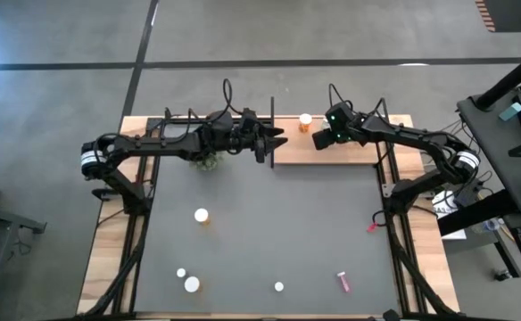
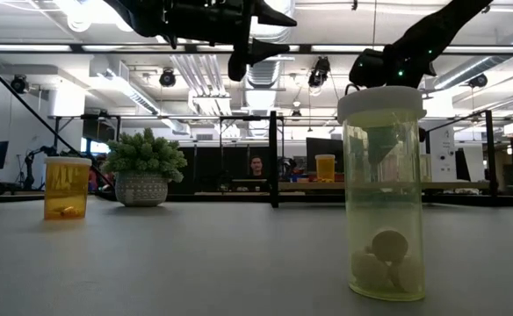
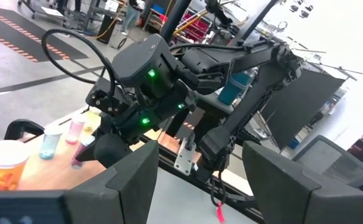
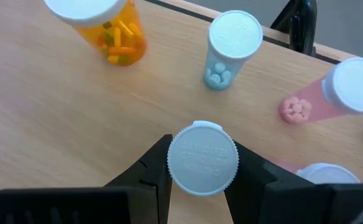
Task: Pick and place medicine bottles onto shelf by color
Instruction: Put the right blue pill bottle on the shelf aligned with the other blue pill bottle
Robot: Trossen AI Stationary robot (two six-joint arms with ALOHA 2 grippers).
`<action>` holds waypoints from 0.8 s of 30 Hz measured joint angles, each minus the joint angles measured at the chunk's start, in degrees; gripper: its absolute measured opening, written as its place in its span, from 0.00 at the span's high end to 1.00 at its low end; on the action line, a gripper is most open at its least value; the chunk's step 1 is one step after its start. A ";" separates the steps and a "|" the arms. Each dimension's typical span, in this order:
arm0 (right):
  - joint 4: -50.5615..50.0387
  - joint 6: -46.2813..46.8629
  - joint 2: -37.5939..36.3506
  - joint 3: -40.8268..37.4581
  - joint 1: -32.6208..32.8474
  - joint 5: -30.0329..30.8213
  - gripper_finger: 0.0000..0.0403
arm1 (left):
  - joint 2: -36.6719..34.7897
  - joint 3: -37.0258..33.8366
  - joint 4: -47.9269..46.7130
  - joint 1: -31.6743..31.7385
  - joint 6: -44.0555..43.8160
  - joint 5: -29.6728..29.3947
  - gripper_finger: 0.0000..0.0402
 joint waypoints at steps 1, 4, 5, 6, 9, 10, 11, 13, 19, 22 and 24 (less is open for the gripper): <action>0.02 -0.06 0.00 -0.08 0.00 0.00 0.74 | 0.00 0.00 0.00 0.00 0.02 -0.02 0.46; 0.29 -0.30 0.00 -0.26 0.00 0.00 0.74 | 0.00 0.00 0.00 0.18 0.01 -0.03 0.46; 0.63 -0.33 0.00 -0.41 0.00 -0.01 0.74 | 0.00 0.00 0.00 0.25 0.02 -0.06 0.46; 0.72 -0.39 0.00 -0.59 0.00 -0.01 0.74 | 0.00 0.00 0.00 0.26 0.02 -0.09 0.46; 0.96 -0.45 0.00 -1.30 0.00 0.00 0.74 | 0.00 0.00 0.00 0.26 0.02 -0.11 0.46; 1.38 -0.46 0.00 -1.61 0.00 -0.02 0.74 | 0.00 0.00 0.00 0.26 0.02 -0.11 0.46; 1.77 -0.46 0.00 -1.86 0.00 0.00 0.74 | 0.00 0.00 0.00 0.26 0.02 -0.11 0.46; 1.91 -0.46 0.00 -2.15 0.00 -0.01 0.74 | 0.00 0.00 0.00 0.27 0.02 -0.11 0.46; 2.35 -0.46 0.03 -2.16 0.00 0.02 0.74 | 0.00 0.00 0.00 0.63 0.02 -0.13 0.46; 2.87 -0.46 0.66 -2.16 0.00 0.02 0.74 | 0.00 0.00 -0.01 0.66 0.02 -0.13 0.46; 3.74 -0.52 1.65 -2.13 0.00 0.20 0.74 | 0.00 0.00 -0.01 0.66 0.02 -0.13 0.46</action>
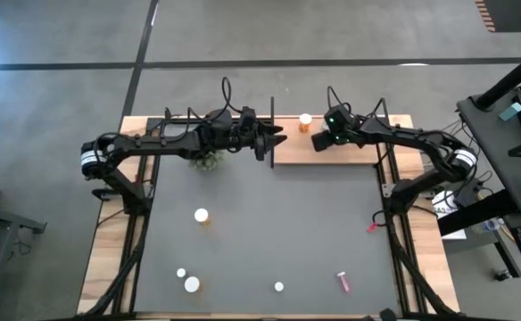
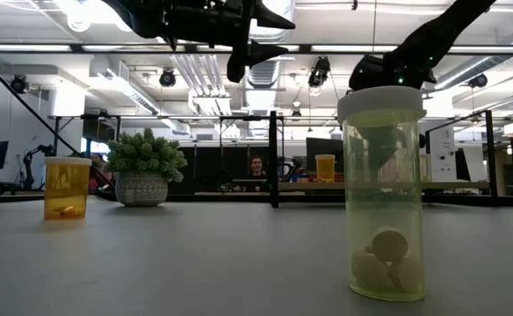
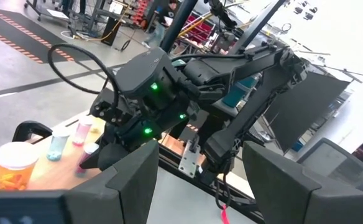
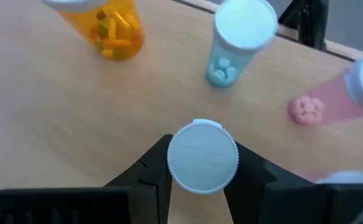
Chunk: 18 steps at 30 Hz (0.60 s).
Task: Pick and place medicine bottles onto shelf by color
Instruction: Put the right blue pill bottle on the shelf aligned with the other blue pill bottle
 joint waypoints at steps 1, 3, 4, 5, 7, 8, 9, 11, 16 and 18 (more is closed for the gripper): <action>0.43 0.04 0.41 0.08 0.00 0.00 0.74 | 0.00 0.00 0.00 0.00 0.00 0.02 0.46; 0.97 0.03 1.06 0.09 0.00 0.16 0.74 | 0.00 0.00 0.01 0.00 0.00 0.00 0.46; 1.25 0.02 1.24 0.13 0.00 0.20 0.74 | 0.00 -0.02 -0.01 0.04 0.00 0.02 0.46; 1.45 0.02 1.34 0.14 0.00 0.20 0.74 | 0.00 -0.02 -0.03 0.08 0.01 0.02 0.46; 1.54 0.02 1.35 0.14 0.00 0.18 0.74 | 0.00 -0.02 -0.04 0.25 0.01 0.02 0.46; 1.60 0.02 1.35 0.13 0.00 0.18 0.74 | 0.00 -0.02 -0.04 0.32 0.01 0.02 0.46; 1.62 -0.03 1.33 0.14 0.00 0.18 0.74 | 0.00 -0.02 -0.04 0.34 0.00 0.02 0.46; 1.61 -0.56 1.33 0.12 -0.08 0.14 0.74 | 0.00 -0.02 -0.04 0.37 0.00 0.02 0.46; 1.57 -0.96 1.33 0.12 -0.11 -0.06 0.74 | 0.00 -0.02 -0.06 0.56 0.02 0.02 0.46; 1.54 -1.78 1.33 0.12 -0.11 -0.09 0.74 | 0.00 -0.02 -0.06 0.65 0.02 0.02 0.46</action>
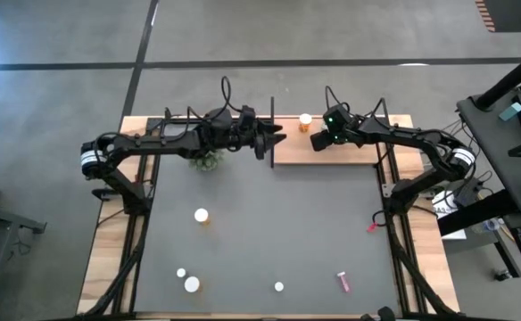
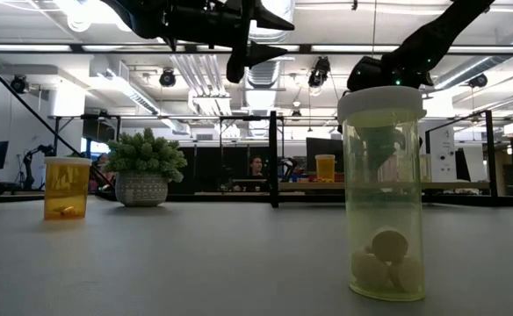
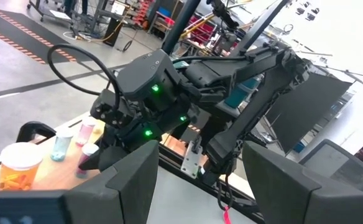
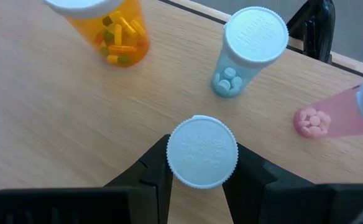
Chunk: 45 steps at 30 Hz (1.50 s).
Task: Pick and place medicine bottles onto shelf by color
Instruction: Put the right blue pill bottle on the shelf aligned with the other blue pill bottle, then put the blue pill bottle on the shelf aligned with the other blue pill bottles
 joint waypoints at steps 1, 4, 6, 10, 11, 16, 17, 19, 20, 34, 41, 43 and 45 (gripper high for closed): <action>-0.01 -0.31 0.00 0.00 0.00 -0.03 0.74 | 0.00 0.00 0.00 0.06 0.00 0.00 0.46; -0.05 -0.32 -0.02 0.00 0.00 -0.06 0.74 | 0.00 0.00 0.00 0.10 0.00 0.00 0.46; -0.92 -0.71 -0.02 0.46 0.00 -0.21 0.73 | 0.00 0.00 0.00 0.10 0.00 0.00 0.46; -2.96 -2.31 0.13 2.68 0.00 -0.64 0.68 | 0.02 0.00 -0.02 0.10 0.00 0.00 0.46; -3.30 -2.81 0.13 3.54 0.00 -0.64 0.66 | 0.02 0.00 -0.02 0.10 0.00 0.00 0.46; -9.01 -4.94 0.11 8.17 0.00 -0.60 0.57 | 0.04 0.00 -0.02 0.10 0.00 0.00 0.46; -9.97 -5.13 0.11 9.12 0.00 -0.56 0.55 | 0.04 0.00 -0.02 0.10 0.00 0.00 0.46; -12.30 -5.28 0.11 10.88 0.00 -0.46 0.52 | 0.04 0.00 -0.02 0.10 0.00 0.01 0.46; -13.54 -5.39 0.11 11.62 0.00 -0.35 0.51 | 0.07 0.00 -0.04 0.10 0.00 0.01 0.46; -26.59 -4.61 0.02 27.91 1.87 0.01 0.50 | 0.09 -0.02 -0.59 0.03 -0.04 0.44 0.46; -30.68 -0.09 -0.09 30.25 8.99 -0.01 0.50 | 0.09 -0.79 -0.70 -1.04 -2.27 2.03 0.46; -31.11 1.96 -0.09 29.92 12.09 -0.04 0.50 | 0.09 -0.79 -0.93 -1.71 -5.35 3.02 0.46; -31.25 3.63 -0.09 29.69 15.39 -0.04 0.50 | 0.09 -0.81 -0.99 -2.44 -6.48 4.92 0.46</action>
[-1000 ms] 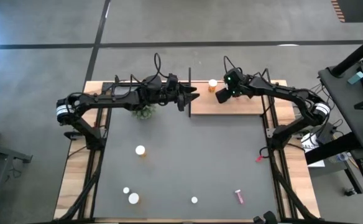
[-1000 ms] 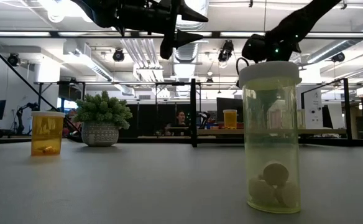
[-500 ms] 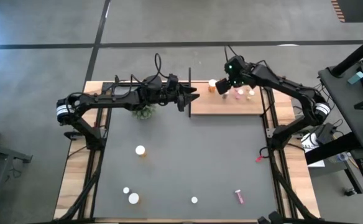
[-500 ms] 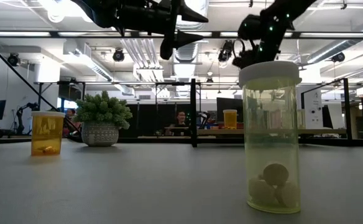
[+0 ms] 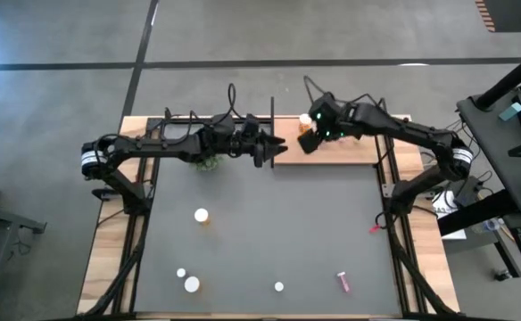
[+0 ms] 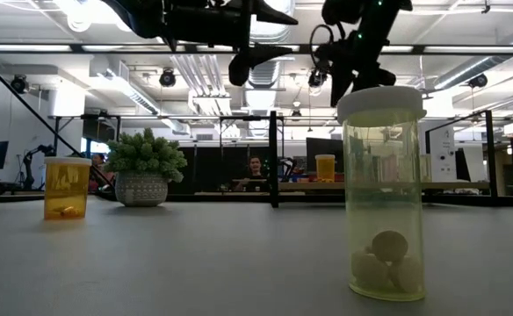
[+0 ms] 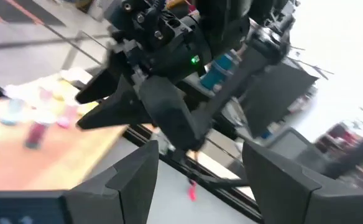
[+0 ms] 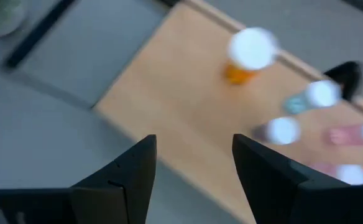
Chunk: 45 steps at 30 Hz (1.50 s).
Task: Pick and place medicine bottles onto shelf by color
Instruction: Put the blue pill bottle on the shelf aligned with the other blue pill bottles
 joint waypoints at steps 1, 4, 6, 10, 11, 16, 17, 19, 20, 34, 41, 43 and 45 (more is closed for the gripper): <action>0.03 0.71 0.00 -0.01 1.74 0.01 0.50 | 0.00 0.00 -0.04 -0.47 -0.08 0.86 0.46; 0.67 3.21 0.00 -0.03 6.69 0.08 0.50 | 0.00 -0.02 -0.21 -2.29 -0.70 2.14 0.46; 1.05 4.96 0.00 -0.03 9.79 1.25 0.50 | 0.00 -0.02 -0.28 -3.48 -2.17 2.74 0.46; 1.03 8.12 -0.02 -0.03 15.30 4.95 0.50 | 0.00 -0.13 -4.87 -5.71 -5.81 2.95 0.46; 1.03 8.99 -0.02 -0.03 16.39 5.57 0.50 | 0.00 -0.21 -6.98 -6.25 -6.58 3.04 0.46; 1.03 9.70 -0.02 -0.03 20.69 5.92 0.50 | 0.00 -0.50 -21.06 -9.38 -8.81 3.07 0.46; 1.01 9.68 -0.02 -0.03 21.29 5.92 0.50 | 0.00 -0.71 -24.13 -10.17 -9.68 3.07 0.46; 0.96 9.61 -0.04 -0.03 22.32 5.91 0.50 | 0.00 -1.13 -29.77 -11.93 -12.07 3.04 0.46; 0.83 9.41 -0.04 -0.04 22.79 5.92 0.50 | 0.00 -1.33 -32.06 -12.92 -12.94 2.87 0.46; -12.63 12.23 -0.04 -0.29 31.18 6.88 0.50 | -2.44 -1.42 -52.09 -29.85 -35.62 -0.78 0.46; -13.54 11.93 -0.07 -0.45 35.71 9.09 0.50 | -4.44 -1.31 -64.46 -36.73 -49.92 -7.89 0.46; -13.73 12.12 -0.07 -0.59 37.01 9.09 0.50 | -4.63 -1.29 -64.06 -39.60 -54.55 -7.49 0.46; -14.18 12.13 -0.07 -0.66 38.21 9.05 0.50 | -4.63 -0.87 -64.06 -42.81 -59.56 -7.02 0.46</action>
